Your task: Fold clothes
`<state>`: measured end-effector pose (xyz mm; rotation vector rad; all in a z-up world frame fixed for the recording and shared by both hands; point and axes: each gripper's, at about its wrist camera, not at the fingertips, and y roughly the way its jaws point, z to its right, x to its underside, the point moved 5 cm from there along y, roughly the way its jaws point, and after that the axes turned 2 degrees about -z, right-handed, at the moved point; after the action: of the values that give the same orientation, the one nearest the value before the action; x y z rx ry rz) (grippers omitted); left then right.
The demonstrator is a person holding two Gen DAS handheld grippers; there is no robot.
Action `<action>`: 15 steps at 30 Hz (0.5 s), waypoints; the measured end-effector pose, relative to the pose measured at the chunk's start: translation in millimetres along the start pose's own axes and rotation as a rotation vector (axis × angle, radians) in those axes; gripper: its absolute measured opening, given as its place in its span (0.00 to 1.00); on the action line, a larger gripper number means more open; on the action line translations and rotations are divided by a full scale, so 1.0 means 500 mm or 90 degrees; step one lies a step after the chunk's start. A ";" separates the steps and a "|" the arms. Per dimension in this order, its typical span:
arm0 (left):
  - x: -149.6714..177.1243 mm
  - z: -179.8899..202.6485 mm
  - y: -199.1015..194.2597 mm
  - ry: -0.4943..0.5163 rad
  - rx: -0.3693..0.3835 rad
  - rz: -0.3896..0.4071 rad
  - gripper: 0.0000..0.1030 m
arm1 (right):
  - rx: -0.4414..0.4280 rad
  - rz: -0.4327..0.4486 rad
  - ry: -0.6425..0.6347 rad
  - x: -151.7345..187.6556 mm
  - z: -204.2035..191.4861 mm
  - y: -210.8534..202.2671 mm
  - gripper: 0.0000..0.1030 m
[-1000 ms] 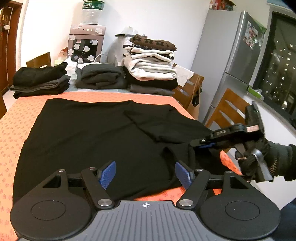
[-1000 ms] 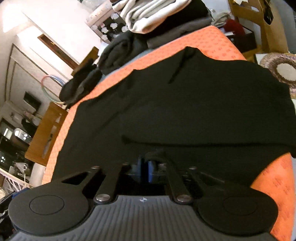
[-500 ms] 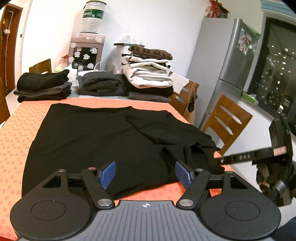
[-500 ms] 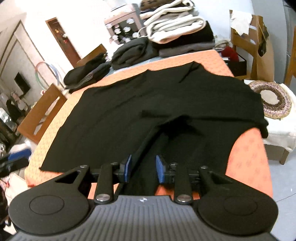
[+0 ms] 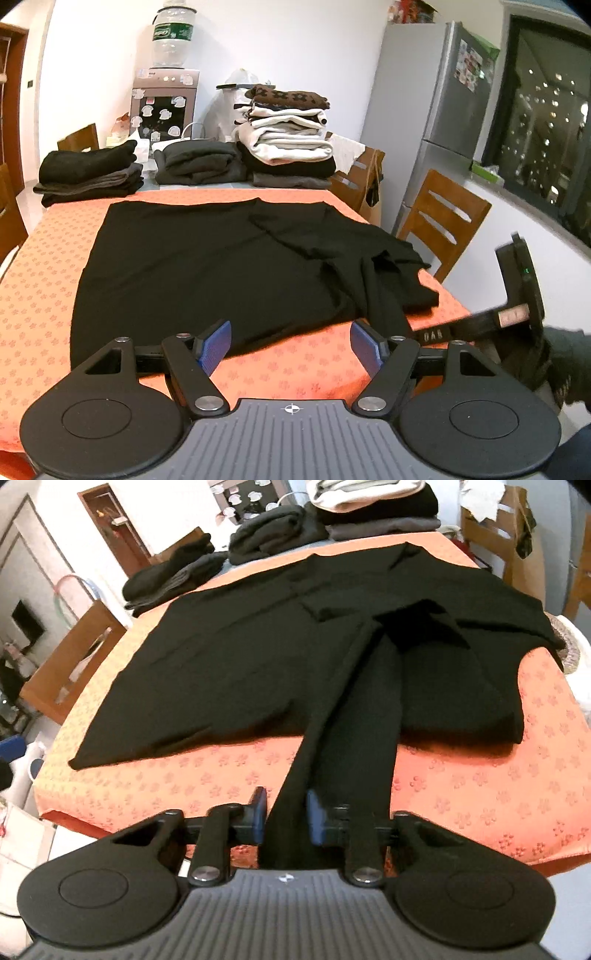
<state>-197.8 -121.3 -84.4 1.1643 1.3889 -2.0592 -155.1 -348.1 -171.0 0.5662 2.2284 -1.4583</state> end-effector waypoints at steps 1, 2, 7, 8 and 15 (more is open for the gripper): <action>0.005 0.004 -0.002 0.007 0.002 -0.002 0.72 | -0.005 0.005 0.003 0.000 0.000 -0.003 0.02; 0.011 0.010 -0.002 0.013 0.006 -0.004 0.73 | -0.015 0.010 0.007 0.000 -0.001 -0.010 0.02; 0.036 0.052 0.017 0.041 0.044 -0.025 0.73 | -0.077 0.041 0.043 -0.015 -0.013 -0.070 0.02; 0.042 0.064 0.023 0.049 0.054 -0.029 0.73 | -0.089 0.047 0.056 -0.020 -0.015 -0.083 0.02; 0.071 0.138 0.068 0.110 0.053 -0.041 0.73 | -0.162 0.088 0.104 -0.047 -0.061 -0.164 0.02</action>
<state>-223.3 -193.2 -121.3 1.3784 1.4482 -2.1204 -183.9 -352.7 -85.4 0.7604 2.3981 -1.0740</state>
